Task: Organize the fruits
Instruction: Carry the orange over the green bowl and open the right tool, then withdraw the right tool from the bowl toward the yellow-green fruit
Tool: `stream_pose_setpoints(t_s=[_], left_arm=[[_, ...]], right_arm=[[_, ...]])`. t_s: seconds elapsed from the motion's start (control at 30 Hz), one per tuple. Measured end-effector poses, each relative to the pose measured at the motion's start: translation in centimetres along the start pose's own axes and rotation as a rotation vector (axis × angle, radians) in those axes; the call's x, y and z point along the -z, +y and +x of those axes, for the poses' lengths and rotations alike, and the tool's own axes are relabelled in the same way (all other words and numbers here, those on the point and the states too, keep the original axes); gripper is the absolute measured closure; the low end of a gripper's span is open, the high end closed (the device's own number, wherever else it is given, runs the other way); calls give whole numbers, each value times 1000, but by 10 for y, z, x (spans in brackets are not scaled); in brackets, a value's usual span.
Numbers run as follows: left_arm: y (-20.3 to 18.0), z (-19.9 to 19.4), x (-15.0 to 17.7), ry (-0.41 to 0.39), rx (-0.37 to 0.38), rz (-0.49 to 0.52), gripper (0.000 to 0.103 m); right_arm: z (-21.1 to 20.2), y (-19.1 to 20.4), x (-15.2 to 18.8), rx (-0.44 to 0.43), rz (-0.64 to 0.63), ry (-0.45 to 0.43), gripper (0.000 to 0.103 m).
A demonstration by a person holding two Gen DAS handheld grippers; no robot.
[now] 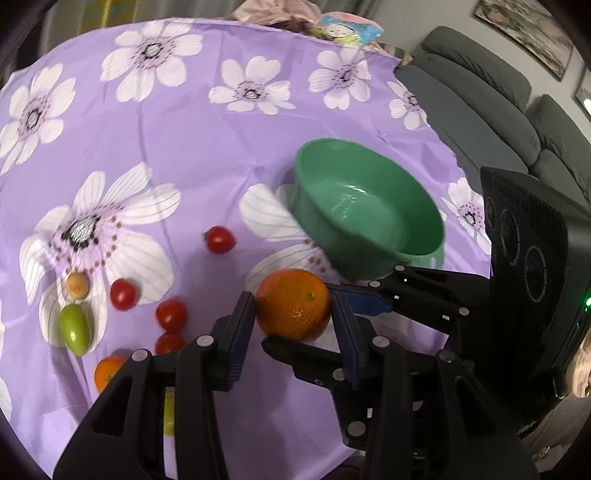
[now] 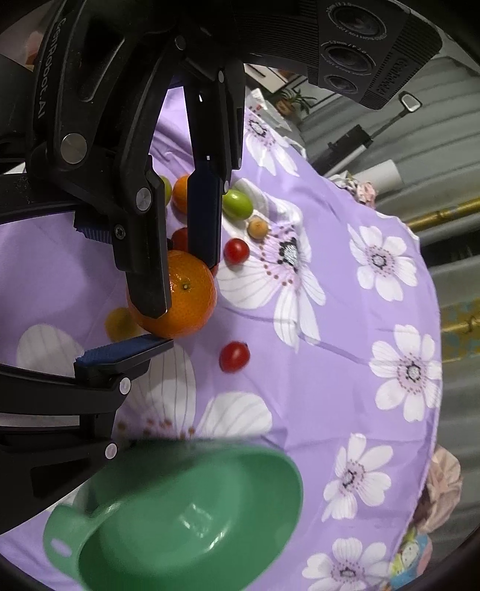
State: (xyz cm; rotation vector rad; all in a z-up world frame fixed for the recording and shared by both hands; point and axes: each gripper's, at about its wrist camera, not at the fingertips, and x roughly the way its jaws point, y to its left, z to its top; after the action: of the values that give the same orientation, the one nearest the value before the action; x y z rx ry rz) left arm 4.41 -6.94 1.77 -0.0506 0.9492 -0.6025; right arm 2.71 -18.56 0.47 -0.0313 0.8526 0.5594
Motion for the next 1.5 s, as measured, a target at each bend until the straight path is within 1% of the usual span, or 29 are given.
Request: stream_pose_setpoints(t_s=[0.2, 0.4, 0.67, 0.83, 1.03, 1.17, 1.3, 1.4, 1.5], left_arm=[[-25, 10, -14, -1, 30, 63, 61], [-52, 20, -33, -14, 69, 132, 61], [-70, 39, -52, -9, 115, 180, 61], [-70, 57, -60, 11, 140, 162, 61], [-70, 74, -59, 45, 134, 154, 61], [-70, 75, -58, 51, 133, 149, 60], [-65, 73, -57, 48, 140, 116, 60], [-61, 68, -54, 25, 137, 98, 58], [-55, 61, -49, 6, 145, 66, 54]], right_arm=[[-20, -21, 5, 42, 53, -46, 56], [-43, -42, 8, 104, 105, -99, 56], [-57, -71, 11, 164, 156, -142, 56], [-53, -86, 12, 185, 186, -145, 56], [-42, -98, 14, 189, 218, -105, 56], [-41, -96, 16, 203, 213, -98, 56], [-44, -94, 16, 220, 213, -100, 56], [-47, -92, 16, 228, 210, -104, 56], [-53, -91, 18, 239, 208, -109, 56]])
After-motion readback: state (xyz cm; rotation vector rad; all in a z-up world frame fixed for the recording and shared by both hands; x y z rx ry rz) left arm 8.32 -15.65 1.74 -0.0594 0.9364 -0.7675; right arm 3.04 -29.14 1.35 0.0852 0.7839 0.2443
